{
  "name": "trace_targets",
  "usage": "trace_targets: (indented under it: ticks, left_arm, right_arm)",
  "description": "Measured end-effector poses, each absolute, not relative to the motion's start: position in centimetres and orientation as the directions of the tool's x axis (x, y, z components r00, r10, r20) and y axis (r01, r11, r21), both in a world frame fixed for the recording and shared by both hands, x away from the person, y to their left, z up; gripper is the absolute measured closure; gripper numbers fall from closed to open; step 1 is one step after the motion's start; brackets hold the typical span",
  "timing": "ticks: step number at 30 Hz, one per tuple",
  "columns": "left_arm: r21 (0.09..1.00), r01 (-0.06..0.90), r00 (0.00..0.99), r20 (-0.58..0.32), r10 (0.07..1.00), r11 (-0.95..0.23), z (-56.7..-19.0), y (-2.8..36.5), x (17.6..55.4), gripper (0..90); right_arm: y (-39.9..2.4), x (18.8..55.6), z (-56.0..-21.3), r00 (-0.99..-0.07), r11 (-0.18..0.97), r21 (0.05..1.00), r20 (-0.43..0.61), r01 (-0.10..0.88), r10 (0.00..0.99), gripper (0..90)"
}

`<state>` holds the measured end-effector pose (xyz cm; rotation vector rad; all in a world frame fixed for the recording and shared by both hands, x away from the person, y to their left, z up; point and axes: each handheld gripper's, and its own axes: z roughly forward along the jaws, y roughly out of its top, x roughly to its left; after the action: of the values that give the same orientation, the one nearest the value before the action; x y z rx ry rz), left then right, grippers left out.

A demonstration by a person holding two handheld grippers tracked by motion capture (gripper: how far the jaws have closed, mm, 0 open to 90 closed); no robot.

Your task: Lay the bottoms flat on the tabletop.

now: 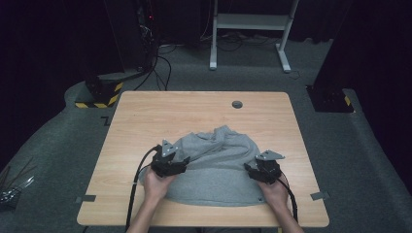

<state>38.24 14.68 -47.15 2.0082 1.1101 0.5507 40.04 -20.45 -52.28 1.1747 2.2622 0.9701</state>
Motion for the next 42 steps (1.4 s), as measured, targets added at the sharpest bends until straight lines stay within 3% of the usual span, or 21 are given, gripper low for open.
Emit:
trace_targets:
  ticks: [7, 13, 15, 20, 24, 25, 30, 32, 33, 36, 42]
  left_arm:
    - [0.740, 0.558, 0.559, -0.001, 0.829, -0.375, -47.7, 11.6, 40.6, 43.7]
    - [0.707, 0.585, 0.566, -0.004, 0.825, -0.398, -48.1, 11.1, 41.7, 84.4]
    - [0.712, 0.583, 0.560, -0.001, 0.829, -0.392, -47.9, 11.3, 41.7, 89.4]
    - [0.742, 0.579, 0.516, -0.013, 0.856, -0.338, -46.5, 13.3, 41.4, 90.0]
    - [0.734, 0.582, 0.482, 0.033, 0.875, -0.349, -46.1, 14.9, 41.2, 90.0]
    - [0.716, 0.595, 0.461, 0.068, 0.885, -0.365, -46.5, 15.5, 41.2, 90.0]
    - [0.674, 0.666, 0.422, 0.012, 0.906, -0.319, -48.3, 16.8, 41.5, 89.9]
    - [0.671, 0.664, 0.419, 0.029, 0.908, -0.328, -48.7, 16.8, 41.2, 88.1]
    - [0.691, 0.652, 0.419, 0.015, 0.908, -0.313, -48.6, 16.7, 40.9, 75.6]
    - [0.718, 0.627, 0.417, 0.016, 0.909, -0.301, -47.8, 16.3, 41.0, 59.2]
    - [0.710, 0.617, 0.476, 0.007, 0.880, -0.339, -48.1, 14.4, 41.9, 46.0]
  right_arm:
    - [-20.5, 40.1, -52.3, -0.560, 0.401, 0.738, -0.038, 0.543, 0.828, 42.8]
    - [-20.5, 40.1, -52.3, -0.561, 0.402, 0.738, -0.038, 0.542, 0.827, 42.3]
    - [-20.4, 40.0, -52.3, -0.560, 0.400, 0.737, -0.037, 0.544, 0.828, 42.2]
    - [-20.5, 40.1, -52.3, -0.561, 0.402, 0.738, -0.037, 0.543, 0.827, 42.0]
    - [-20.5, 40.1, -52.3, -0.561, 0.401, 0.738, -0.037, 0.543, 0.827, 41.9]
    - [-20.5, 40.1, -52.3, -0.561, 0.402, 0.738, -0.037, 0.543, 0.827, 41.8]
    - [-20.4, 40.1, -52.3, -0.563, 0.402, 0.738, -0.036, 0.543, 0.826, 41.5]
    - [-20.4, 40.1, -52.3, -0.563, 0.402, 0.738, -0.037, 0.542, 0.826, 41.5]
    - [-20.4, 40.1, -52.3, -0.563, 0.402, 0.738, -0.036, 0.543, 0.826, 41.5]
    - [-20.4, 40.1, -52.3, -0.562, 0.401, 0.737, -0.035, 0.544, 0.827, 41.4]
    - [-20.4, 40.1, -52.3, -0.561, 0.400, 0.737, -0.035, 0.544, 0.827, 41.2]
